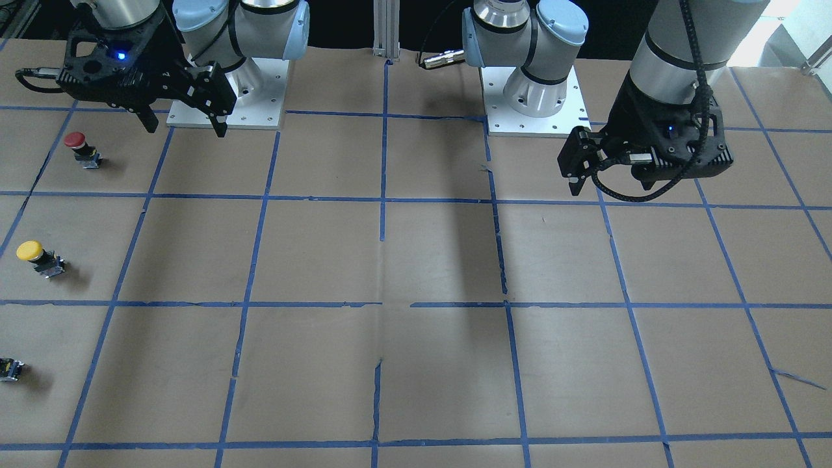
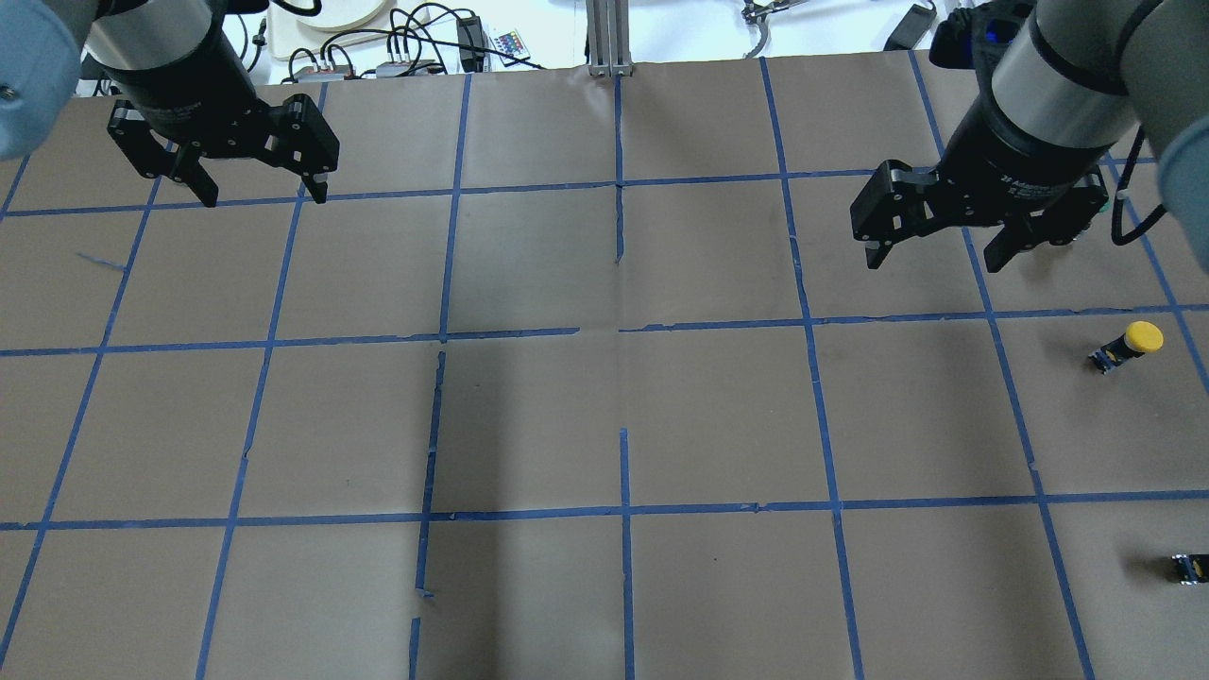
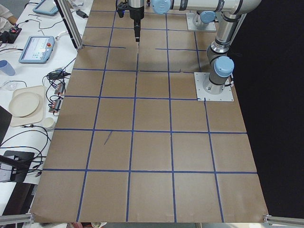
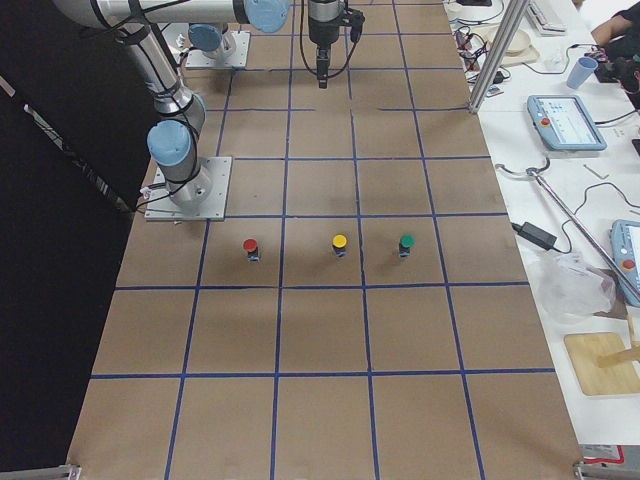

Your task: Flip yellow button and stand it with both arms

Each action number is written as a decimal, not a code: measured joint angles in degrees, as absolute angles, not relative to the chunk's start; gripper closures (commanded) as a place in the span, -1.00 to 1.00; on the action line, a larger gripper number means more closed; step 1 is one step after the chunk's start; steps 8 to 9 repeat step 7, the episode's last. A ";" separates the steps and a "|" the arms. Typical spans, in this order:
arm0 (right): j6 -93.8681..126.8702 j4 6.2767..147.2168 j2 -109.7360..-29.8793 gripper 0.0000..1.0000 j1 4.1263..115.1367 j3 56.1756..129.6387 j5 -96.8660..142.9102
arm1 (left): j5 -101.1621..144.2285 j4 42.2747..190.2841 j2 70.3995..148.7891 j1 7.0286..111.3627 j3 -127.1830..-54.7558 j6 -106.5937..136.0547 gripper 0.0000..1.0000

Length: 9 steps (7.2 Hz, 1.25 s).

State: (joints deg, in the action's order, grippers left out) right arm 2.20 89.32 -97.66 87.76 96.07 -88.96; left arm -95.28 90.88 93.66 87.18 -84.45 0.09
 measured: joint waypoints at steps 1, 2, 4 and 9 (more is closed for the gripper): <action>2.07 89.35 -97.13 -1.00 87.76 95.85 -89.24 | -95.26 90.76 93.64 87.19 -84.41 0.09 -1.00; 1.80 89.28 -96.93 -1.00 87.75 95.82 -89.53 | -95.28 90.76 93.58 87.17 -84.41 0.09 -1.00; 1.61 89.13 -96.88 -1.00 87.72 95.80 -89.77 | -95.07 90.89 93.68 87.16 -84.77 0.51 -1.00; 1.58 89.31 -96.86 -1.00 87.72 95.73 -89.78 | -91.97 91.60 93.64 87.46 -84.78 1.23 -1.00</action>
